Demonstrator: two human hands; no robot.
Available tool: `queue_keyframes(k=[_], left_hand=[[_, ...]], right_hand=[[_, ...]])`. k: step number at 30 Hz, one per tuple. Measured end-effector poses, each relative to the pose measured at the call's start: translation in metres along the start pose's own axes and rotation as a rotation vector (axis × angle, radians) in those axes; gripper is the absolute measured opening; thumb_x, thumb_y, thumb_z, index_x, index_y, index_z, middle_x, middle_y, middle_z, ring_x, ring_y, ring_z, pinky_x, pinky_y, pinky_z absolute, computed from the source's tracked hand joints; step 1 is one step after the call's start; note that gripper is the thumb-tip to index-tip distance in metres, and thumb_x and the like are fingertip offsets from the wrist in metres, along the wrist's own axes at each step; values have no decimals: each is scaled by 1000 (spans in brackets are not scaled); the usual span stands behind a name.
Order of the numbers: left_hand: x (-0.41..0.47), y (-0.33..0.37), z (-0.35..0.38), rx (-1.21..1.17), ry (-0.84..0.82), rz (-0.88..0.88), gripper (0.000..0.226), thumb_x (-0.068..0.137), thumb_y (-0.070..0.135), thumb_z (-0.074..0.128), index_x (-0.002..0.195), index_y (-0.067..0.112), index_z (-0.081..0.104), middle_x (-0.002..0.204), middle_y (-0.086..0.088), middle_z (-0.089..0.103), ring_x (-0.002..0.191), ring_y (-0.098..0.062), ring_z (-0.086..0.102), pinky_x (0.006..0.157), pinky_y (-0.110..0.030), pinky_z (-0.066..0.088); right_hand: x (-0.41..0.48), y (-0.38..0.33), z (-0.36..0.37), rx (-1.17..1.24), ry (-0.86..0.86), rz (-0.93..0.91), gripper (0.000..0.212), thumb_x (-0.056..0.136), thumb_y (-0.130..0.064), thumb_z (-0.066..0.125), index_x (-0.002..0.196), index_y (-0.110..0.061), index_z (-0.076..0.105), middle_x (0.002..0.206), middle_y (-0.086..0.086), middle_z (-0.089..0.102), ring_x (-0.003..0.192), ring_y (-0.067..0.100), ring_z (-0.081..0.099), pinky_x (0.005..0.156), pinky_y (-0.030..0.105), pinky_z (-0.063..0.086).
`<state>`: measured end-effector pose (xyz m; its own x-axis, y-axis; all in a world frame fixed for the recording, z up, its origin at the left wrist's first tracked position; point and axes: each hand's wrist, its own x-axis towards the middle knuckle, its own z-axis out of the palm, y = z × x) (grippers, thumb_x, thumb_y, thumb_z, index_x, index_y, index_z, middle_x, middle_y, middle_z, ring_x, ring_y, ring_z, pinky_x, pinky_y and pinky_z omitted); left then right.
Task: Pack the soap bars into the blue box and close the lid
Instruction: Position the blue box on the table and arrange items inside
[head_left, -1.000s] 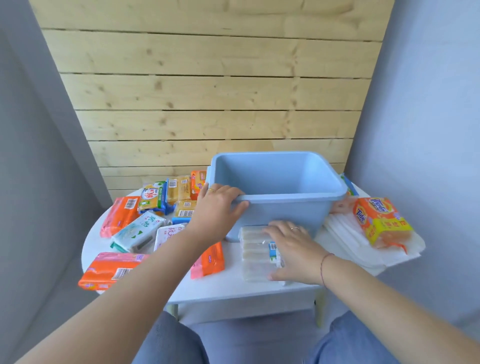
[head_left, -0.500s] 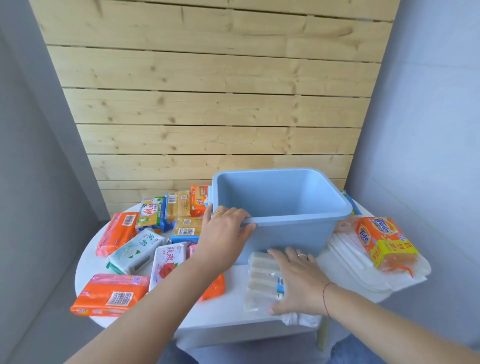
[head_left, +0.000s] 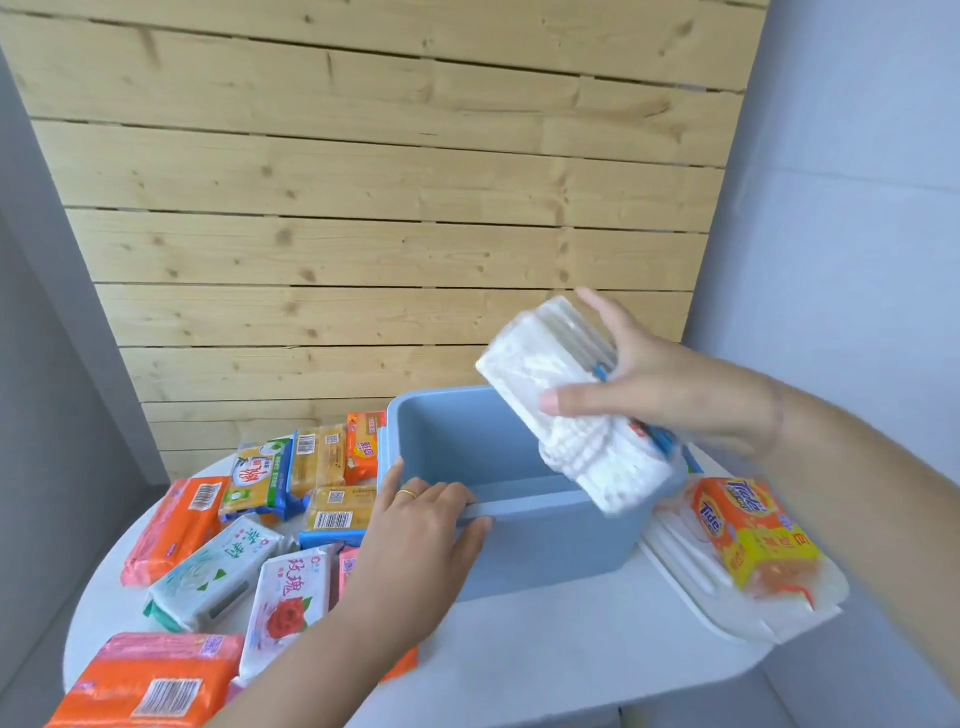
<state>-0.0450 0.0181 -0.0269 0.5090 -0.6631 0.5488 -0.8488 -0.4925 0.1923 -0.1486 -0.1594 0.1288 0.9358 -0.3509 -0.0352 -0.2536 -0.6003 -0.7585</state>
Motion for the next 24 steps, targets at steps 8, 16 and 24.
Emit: queue_keyframes(k=[8, 16, 24], left_hand=[[4, 11, -13, 148, -179, -2, 69, 74, 62, -8, 89, 26, 48, 82, 11, 62, 91, -11, 54, 117, -27, 2], [9, 2, 3, 197, -65, 16, 42, 88, 51, 34, 59, 24, 48, 43, 9, 50, 48, -13, 56, 95, -34, 31], [9, -1, 10, 268, 80, 66, 63, 96, 54, 8, 59, 23, 49, 43, 9, 51, 47, -14, 57, 94, -33, 32]], right_hand=[[89, 35, 36, -415, -77, 429, 105, 68, -50, 60, 149, -30, -3, 118, 9, 60, 84, 25, 55, 71, 28, 46], [106, 72, 65, -703, -16, 555, 115, 66, -47, 63, 147, -30, -16, 135, 17, 37, 102, 30, 58, 81, 33, 52], [103, 99, 77, -886, 56, 496, 125, 68, -45, 66, 140, -32, -35, 120, 13, 45, 91, 30, 60, 82, 40, 53]])
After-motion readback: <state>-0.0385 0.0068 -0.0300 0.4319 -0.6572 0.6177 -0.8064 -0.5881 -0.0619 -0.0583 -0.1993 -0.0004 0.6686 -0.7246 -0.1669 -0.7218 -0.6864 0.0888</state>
